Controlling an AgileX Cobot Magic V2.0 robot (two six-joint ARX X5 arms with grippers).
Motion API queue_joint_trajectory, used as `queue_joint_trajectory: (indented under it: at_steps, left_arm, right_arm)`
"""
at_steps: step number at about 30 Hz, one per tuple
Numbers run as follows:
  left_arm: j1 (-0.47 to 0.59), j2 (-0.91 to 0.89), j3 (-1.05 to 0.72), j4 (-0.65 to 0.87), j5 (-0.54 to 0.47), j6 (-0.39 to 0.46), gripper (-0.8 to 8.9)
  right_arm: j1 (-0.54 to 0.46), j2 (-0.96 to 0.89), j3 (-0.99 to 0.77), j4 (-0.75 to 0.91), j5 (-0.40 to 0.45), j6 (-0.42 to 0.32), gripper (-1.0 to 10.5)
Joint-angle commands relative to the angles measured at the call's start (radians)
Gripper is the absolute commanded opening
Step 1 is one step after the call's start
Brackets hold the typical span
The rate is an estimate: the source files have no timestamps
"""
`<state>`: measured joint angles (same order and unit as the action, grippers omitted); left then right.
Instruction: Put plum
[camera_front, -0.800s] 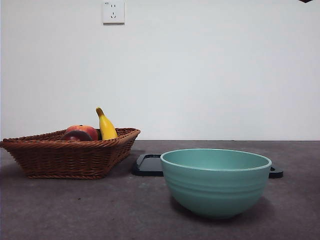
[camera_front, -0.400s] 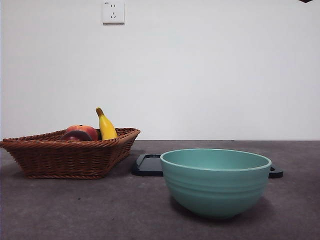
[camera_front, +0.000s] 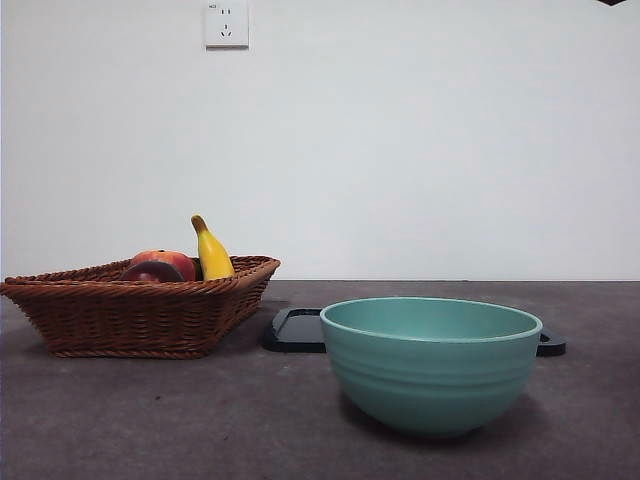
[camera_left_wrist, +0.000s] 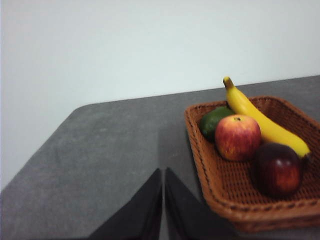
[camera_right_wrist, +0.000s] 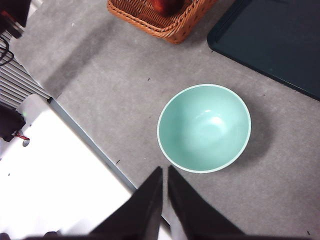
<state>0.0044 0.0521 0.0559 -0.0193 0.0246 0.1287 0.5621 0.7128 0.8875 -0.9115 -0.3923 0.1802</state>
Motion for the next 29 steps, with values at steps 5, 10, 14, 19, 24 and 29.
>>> queue_joint_trajectory:
  at_steps: [5,10,14,19,24,29]
  left_arm:
    - [0.002,-0.033,-0.045,-0.011,-0.003,-0.011,0.07]
    - [0.002,-0.049,-0.045,-0.098,-0.003,-0.010,0.07]
    - [0.002,-0.049,-0.045,-0.165,-0.003,-0.011,0.07]
    - [0.002,-0.049,-0.045,-0.169,-0.003,-0.011,0.07]
    - [0.002,-0.049,-0.045,-0.169,-0.003,-0.010,0.07]
    - [0.002,-0.049,-0.045,-0.169,-0.003,-0.010,0.07]
  right_arm:
    - [0.006,0.004,0.018,0.006,0.000,-0.009,0.1]
    - [0.006,0.004,0.018,0.006,0.000,-0.009,0.1]
    - [0.006,0.004,0.018,0.006,0.000,-0.009,0.1]
    - [0.006,0.004,0.018,0.006,0.000,-0.009,0.1]
    - [0.006,0.004,0.018,0.007,0.000,-0.009,0.1]
    - [0.006,0.004,0.018,0.007,0.000,-0.009,0.1]
